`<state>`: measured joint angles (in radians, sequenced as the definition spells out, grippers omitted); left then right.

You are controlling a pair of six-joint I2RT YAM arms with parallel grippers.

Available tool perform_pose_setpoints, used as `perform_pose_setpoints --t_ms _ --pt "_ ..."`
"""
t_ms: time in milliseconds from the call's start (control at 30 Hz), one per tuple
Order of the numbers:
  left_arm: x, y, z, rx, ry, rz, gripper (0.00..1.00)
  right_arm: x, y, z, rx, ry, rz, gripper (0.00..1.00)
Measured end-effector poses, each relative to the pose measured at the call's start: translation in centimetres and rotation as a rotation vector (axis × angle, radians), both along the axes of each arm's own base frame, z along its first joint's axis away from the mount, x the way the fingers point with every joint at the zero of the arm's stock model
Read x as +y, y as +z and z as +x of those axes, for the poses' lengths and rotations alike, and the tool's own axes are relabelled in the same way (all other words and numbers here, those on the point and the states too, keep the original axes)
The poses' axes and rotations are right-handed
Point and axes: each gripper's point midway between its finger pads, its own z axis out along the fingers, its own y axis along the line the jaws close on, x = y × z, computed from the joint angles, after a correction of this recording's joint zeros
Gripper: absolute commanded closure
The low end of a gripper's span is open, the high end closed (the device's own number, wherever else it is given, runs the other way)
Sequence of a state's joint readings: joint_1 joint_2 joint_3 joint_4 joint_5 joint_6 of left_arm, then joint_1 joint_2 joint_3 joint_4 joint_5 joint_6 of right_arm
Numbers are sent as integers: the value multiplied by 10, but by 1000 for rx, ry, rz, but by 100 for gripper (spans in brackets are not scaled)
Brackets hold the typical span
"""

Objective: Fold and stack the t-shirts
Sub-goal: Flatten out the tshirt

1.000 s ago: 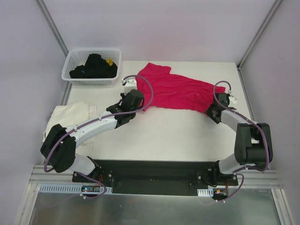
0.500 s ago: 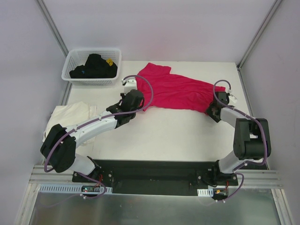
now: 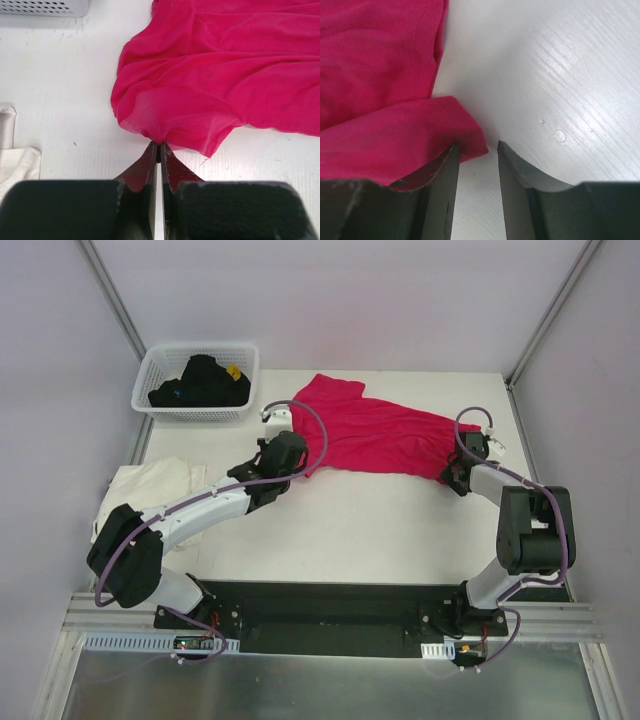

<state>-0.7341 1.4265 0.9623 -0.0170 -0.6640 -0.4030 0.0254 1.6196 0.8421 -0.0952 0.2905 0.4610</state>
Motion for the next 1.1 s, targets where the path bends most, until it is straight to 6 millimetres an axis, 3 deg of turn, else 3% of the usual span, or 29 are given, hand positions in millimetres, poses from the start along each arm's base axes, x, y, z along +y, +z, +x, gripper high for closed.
perform_pose_setpoints --t_ms 233,300,600,700,800,900,1000,1100 --pt "0 -7 0 14 0 13 100 0 -1 5 3 2 6 83" --pt "0 -9 0 18 0 17 100 0 -2 5 6 3 6 99" --pt "4 -9 2 12 4 52 100 1 -1 5 6 14 5 99" --pt "6 -3 6 -17 5 78 100 2 12 9 -34 37 5 99" --pt "7 6 11 -49 -5 108 100 5 45 13 -138 76 -4 99" --pt "6 28 17 -114 -20 124 100 7 98 21 -293 120 -35 99" --pt "5 69 24 -225 -42 128 100 11 157 24 -452 183 -94 99" --pt "2 126 22 -368 -79 136 100 14 217 22 -603 240 -163 99"
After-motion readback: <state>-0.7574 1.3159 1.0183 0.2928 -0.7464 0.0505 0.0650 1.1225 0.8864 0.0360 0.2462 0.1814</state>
